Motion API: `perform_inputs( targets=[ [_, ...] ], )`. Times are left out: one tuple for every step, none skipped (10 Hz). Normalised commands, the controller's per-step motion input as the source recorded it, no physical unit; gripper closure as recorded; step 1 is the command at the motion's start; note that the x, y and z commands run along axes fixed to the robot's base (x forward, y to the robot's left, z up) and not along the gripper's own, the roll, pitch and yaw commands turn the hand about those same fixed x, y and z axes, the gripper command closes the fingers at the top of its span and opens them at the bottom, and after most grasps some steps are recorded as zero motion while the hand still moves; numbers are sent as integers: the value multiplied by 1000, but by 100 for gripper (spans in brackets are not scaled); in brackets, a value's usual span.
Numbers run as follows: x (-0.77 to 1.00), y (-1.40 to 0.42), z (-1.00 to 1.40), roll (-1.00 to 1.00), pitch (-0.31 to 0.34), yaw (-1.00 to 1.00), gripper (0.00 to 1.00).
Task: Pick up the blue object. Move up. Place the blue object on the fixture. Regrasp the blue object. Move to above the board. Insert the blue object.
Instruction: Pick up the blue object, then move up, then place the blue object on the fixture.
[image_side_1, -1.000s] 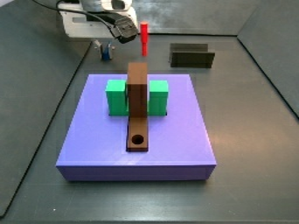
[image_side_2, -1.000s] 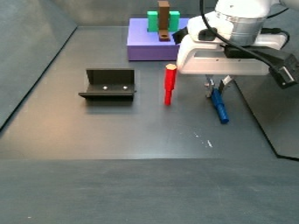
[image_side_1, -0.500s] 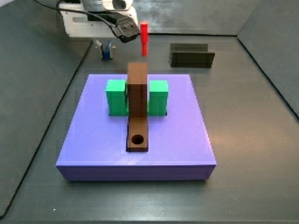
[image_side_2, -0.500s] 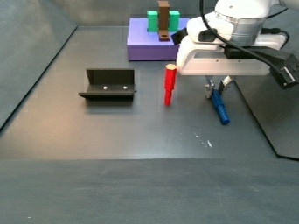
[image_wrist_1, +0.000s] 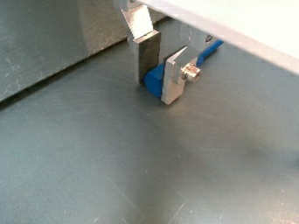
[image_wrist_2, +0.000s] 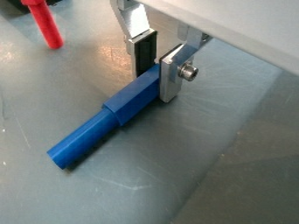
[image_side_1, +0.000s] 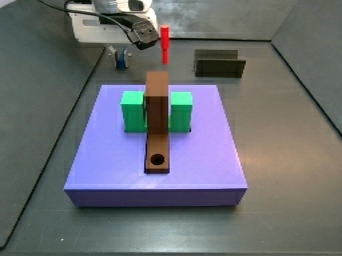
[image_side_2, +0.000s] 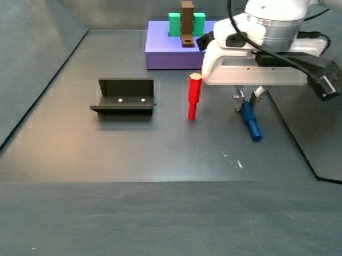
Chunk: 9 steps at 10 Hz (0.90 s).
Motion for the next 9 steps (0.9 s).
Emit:
perform_inputs(
  targets=[
    [0,0,0,0,0,0,100],
    [0,0,0,0,0,0,100],
    [0,0,0,0,0,0,100],
    [0,0,833,0,0,0,100],
    [-86,33,790,0,39,30,100],
    [-109,22,633,4,59,27,100],
    [-48,18,260,30,30,12,100],
    [0,0,0,0,0,-49,100],
    [0,0,237,-240,0,-66,100]
  ],
)
